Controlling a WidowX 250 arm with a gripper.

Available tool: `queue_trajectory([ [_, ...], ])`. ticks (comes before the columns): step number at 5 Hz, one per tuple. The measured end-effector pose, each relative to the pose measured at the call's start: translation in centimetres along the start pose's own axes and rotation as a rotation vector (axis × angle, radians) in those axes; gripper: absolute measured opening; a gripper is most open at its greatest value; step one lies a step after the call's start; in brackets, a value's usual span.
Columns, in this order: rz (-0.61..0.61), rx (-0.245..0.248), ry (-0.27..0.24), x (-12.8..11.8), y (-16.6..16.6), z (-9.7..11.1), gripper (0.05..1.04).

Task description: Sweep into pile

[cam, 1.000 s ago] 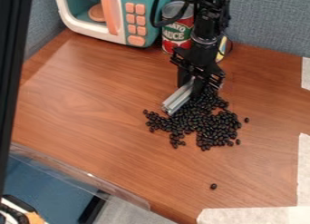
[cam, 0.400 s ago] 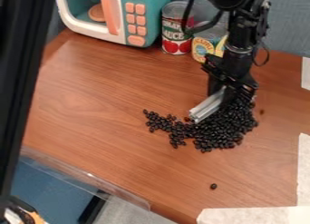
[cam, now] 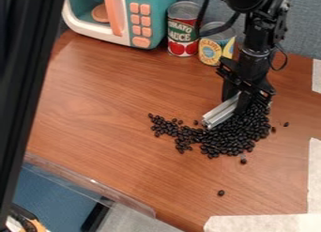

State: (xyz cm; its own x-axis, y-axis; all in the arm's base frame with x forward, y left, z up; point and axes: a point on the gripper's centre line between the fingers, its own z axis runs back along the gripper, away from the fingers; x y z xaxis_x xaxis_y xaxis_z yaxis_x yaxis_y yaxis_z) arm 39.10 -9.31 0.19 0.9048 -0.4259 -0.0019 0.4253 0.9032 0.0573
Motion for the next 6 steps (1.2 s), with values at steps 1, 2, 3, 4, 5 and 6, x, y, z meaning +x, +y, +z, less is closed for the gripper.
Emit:
queue_trajectory([
  [1, -0.004, -0.001, -0.002, 0.0, 0.0, 0.0, 0.369],
  [2, 0.023, -0.003, 0.002, -0.3, 1.3, 0.0, 0.369],
  [3, 0.068, 0.009, -0.039, -1.1, 3.8, 1.8, 0.369],
  [4, 0.092, 0.013, -0.053, -2.2, 5.2, 2.6, 0.369],
  [5, 0.127, 0.018, -0.051, -4.2, 6.6, 3.1, 0.369],
  [6, 0.199, 0.011, -0.006, -7.7, 8.9, 1.8, 0.369],
])
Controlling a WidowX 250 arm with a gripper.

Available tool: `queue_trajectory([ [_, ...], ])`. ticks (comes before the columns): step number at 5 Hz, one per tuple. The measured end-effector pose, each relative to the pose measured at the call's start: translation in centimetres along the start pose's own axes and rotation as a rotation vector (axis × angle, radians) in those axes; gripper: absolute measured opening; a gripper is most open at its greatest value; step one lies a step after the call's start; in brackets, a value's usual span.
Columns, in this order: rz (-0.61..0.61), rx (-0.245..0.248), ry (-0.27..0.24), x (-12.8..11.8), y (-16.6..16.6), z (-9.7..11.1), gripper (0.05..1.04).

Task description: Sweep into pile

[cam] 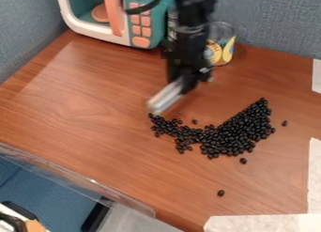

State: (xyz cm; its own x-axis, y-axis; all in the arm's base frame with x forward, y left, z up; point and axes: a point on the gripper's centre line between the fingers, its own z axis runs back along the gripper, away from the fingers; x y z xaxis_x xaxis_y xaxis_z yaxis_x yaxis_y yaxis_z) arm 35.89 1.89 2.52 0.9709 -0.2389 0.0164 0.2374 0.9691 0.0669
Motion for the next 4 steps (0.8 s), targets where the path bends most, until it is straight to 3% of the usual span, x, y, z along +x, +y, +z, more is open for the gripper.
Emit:
queue_trajectory([
  [2, 0.140, -0.014, 0.030, -4.5, 4.1, -0.4, 0.369],
  [4, 0.181, -0.009, 0.029, -5.6, 4.4, -1.5, 0.369],
])
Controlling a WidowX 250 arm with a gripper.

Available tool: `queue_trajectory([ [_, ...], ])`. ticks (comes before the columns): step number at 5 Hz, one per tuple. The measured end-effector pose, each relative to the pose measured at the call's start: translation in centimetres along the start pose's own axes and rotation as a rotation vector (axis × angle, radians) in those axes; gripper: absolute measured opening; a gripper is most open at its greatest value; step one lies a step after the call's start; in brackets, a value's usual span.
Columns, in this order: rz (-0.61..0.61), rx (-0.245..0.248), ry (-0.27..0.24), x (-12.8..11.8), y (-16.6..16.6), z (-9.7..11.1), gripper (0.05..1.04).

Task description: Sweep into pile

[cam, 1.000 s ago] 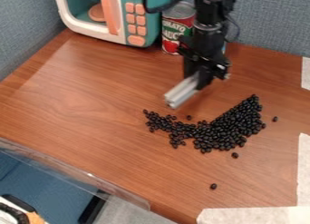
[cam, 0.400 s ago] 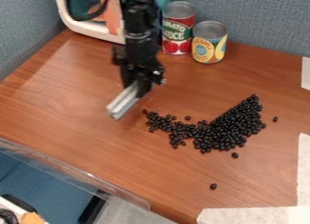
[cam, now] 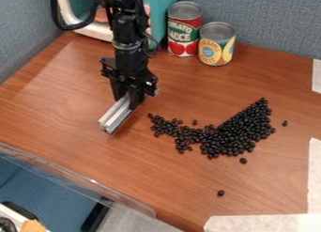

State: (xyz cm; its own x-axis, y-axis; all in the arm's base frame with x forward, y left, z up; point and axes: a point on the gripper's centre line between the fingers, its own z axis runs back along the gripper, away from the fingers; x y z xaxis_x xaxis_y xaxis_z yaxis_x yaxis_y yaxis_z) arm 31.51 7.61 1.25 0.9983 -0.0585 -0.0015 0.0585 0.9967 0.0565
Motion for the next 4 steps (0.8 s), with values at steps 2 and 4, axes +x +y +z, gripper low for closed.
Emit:
queue_trajectory([
  [2, 0.039, 0.002, -0.006, 0.5, -2.5, -1.2, 0.369],
  [4, 0.080, -0.027, -0.002, 0.7, -5.3, -1.4, 0.369],
])
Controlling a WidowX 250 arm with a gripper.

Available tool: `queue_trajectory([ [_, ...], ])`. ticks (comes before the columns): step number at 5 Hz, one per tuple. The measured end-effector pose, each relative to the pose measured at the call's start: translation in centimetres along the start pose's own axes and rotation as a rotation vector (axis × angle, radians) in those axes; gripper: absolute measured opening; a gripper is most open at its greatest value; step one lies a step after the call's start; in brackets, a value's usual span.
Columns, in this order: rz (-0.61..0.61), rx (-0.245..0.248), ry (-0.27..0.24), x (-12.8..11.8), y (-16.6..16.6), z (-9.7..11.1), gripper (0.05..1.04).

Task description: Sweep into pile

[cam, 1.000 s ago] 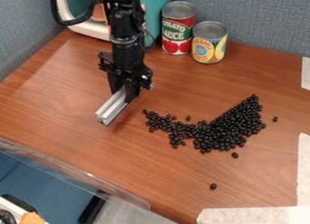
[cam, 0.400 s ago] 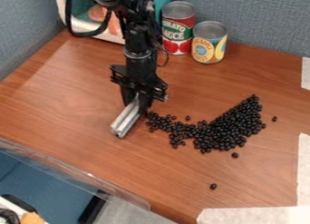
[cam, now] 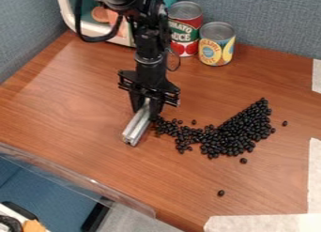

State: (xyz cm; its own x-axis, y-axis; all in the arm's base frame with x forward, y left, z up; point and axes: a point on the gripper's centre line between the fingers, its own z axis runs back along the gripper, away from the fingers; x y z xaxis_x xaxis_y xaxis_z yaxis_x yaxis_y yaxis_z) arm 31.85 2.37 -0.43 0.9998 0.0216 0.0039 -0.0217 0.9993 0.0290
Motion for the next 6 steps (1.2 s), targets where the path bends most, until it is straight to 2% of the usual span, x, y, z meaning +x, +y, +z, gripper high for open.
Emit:
queue_trajectory([
  [2, -0.042, -0.005, -0.023, 0.1, -5.2, 0.2, 0.369],
  [4, -0.030, -0.021, -0.033, 0.8, -9.3, 0.4, 0.369],
  [6, 0.007, -0.056, -0.033, 1.5, -11.5, 0.4, 0.369],
])
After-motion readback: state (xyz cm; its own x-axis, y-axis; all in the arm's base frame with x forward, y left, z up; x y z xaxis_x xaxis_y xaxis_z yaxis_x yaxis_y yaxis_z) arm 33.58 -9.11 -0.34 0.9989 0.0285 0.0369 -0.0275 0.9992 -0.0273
